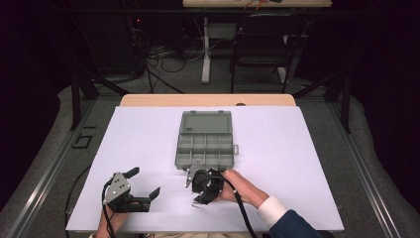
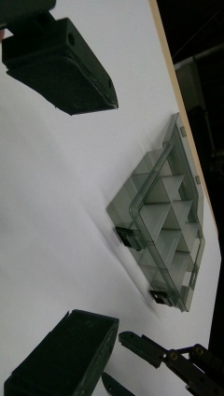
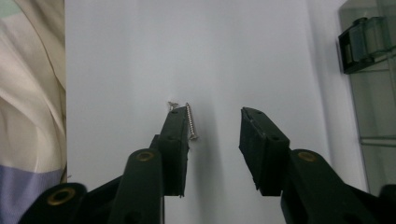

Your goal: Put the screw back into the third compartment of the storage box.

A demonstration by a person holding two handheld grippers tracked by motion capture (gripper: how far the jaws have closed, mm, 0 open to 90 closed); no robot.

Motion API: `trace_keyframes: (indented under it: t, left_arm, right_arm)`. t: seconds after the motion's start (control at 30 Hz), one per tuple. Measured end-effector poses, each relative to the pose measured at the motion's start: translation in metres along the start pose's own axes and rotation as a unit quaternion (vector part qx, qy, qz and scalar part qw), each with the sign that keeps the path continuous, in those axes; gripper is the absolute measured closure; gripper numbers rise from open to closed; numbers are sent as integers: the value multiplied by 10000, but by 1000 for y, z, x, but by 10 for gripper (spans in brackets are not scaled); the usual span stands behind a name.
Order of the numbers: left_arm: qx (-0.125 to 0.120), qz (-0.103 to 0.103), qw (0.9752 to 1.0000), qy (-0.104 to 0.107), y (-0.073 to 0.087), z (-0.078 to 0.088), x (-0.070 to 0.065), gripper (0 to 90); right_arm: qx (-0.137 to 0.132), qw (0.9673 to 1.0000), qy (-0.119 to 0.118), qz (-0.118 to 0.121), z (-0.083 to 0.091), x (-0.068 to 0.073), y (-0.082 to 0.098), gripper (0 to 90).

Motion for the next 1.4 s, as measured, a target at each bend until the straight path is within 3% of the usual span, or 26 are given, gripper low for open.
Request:
trace_keyframes:
  t: [0.33, 0.77, 0.97, 1.4]
  left_arm:
    - [-2, 8, 10000, -18, 0, 0, 0, 0]
    - [2, 0, 10000, -37, 0, 0, 1, 0]
    - [8, -3, 10000, -36, 0, 0, 1, 0]
    - [31, -15, 10000, -45, 0, 0, 1, 0]
  right_arm:
    - [244, 9995, -203, 93, -12, 1, -6, 739]
    - [457, 9983, -369, -44, -23, -2, -4, 805]
    - [415, 9983, -385, -138, -22, -5, -3, 848]
    - [476, 9983, -322, -109, -14, -4, -2, 860]
Point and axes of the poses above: each handheld gripper's, and its own axes: z roughly backward along the jaws, y roughly out of its underside, x roughly to its left, the point moved 2 cm from there along -z, roughly forward along the jaws, and after that the axes turned 7 degrees about z, right-handed, at the moved point
